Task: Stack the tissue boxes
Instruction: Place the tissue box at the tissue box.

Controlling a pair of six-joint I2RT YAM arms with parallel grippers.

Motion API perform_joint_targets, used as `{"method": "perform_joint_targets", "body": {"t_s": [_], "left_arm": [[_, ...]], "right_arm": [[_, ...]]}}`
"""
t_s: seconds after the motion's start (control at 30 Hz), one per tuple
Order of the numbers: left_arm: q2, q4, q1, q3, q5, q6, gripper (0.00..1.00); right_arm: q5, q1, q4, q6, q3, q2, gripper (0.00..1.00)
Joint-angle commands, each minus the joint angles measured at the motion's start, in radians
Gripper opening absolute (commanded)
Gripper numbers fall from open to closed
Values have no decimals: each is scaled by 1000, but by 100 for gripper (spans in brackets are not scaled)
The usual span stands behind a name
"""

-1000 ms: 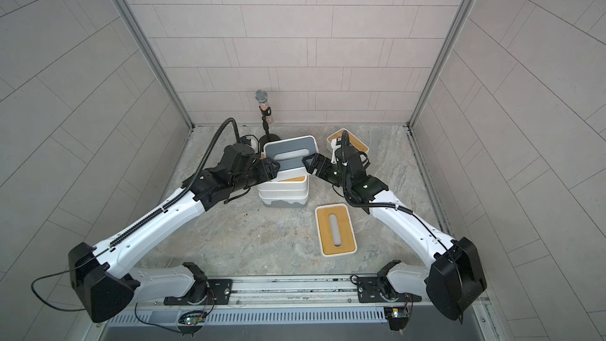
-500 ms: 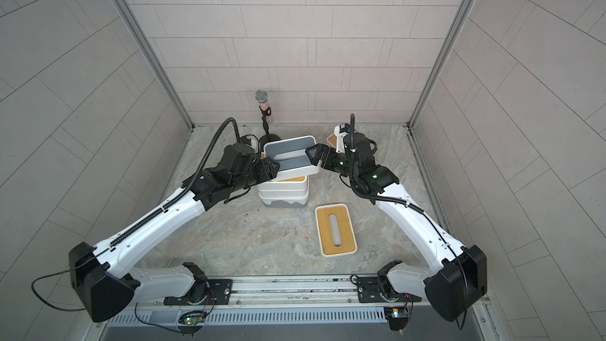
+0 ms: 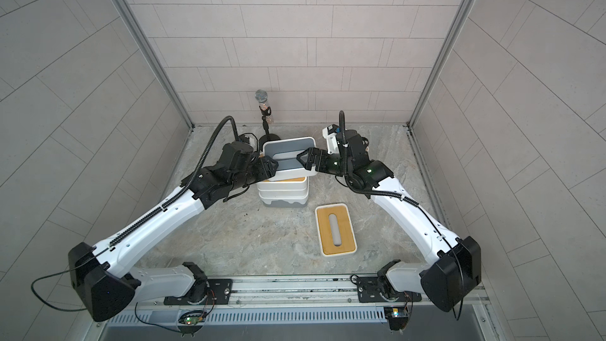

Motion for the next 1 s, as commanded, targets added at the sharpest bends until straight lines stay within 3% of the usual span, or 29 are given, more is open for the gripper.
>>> {"method": "perform_joint_targets", "body": {"t_s": [0.0,0.63,0.97], "left_arm": [[8,-23,22,27,-4,20,68],[-41,19,74,-25,111,24,68],[-91,-18,73,-40,34,30,70]], "right_arm": [[-31,24,-14,-6,22,-17,99],[7,75,-62,-33,49,-18,99],[54,74,-78,-51,58,-12,99]]}}
